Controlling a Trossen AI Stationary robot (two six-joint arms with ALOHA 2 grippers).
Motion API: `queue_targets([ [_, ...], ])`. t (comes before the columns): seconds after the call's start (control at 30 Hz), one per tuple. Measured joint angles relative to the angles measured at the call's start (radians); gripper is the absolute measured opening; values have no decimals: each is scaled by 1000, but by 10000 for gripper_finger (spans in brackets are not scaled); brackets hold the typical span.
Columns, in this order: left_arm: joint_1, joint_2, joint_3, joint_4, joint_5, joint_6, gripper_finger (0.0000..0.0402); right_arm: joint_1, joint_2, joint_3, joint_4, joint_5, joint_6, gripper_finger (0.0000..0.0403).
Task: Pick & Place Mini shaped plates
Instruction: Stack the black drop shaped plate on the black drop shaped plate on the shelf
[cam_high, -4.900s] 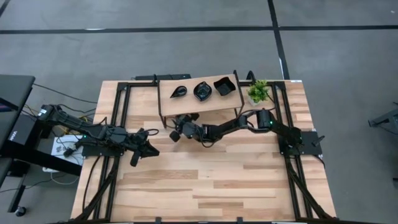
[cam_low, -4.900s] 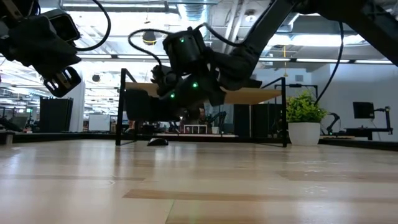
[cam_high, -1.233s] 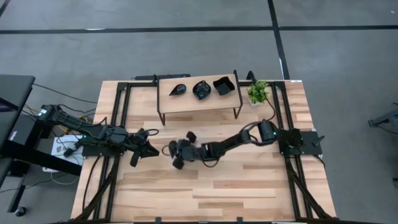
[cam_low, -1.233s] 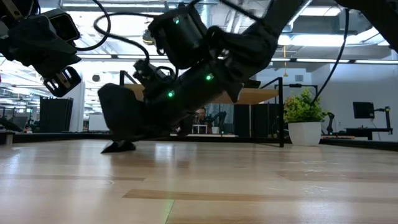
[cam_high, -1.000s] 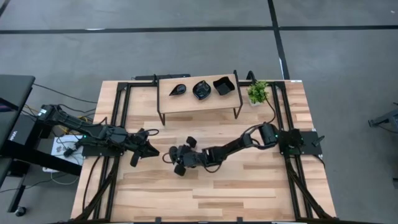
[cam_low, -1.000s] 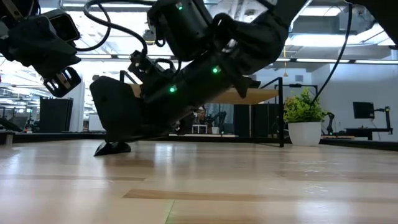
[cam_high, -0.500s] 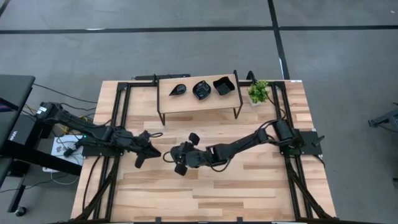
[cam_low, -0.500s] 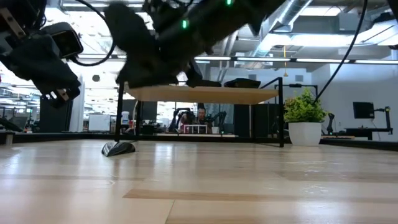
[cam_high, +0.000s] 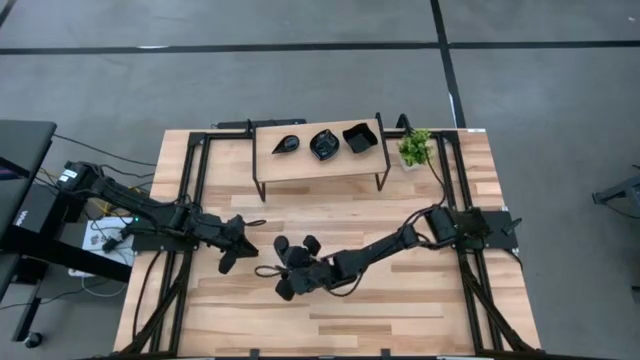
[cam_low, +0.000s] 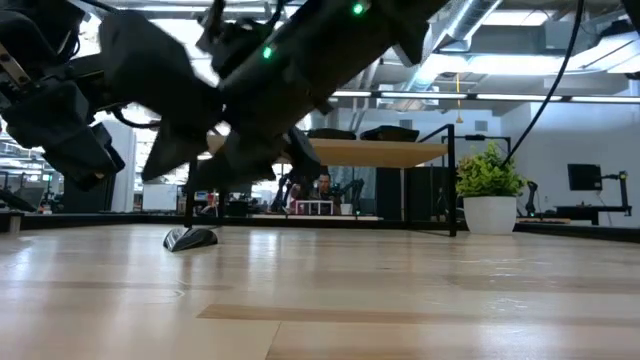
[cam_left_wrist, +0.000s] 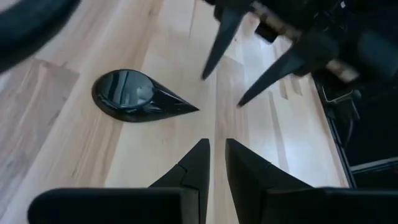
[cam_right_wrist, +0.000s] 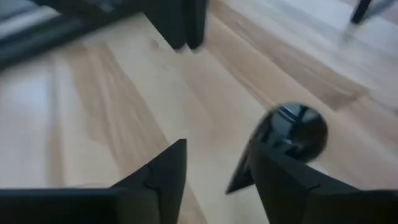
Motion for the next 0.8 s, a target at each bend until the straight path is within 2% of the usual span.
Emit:
queue_targets([
  [0.3,-1,0,0,3,27,-23,53,1,150,234,-249,57,61,242],
  [0.5,-1,0,0,3,27,-23,53,9,186,332,-445,93,124,241],
  [0.8,-1,0,0,4,27,-22,53,-8,186,334,-521,109,134,233],
])
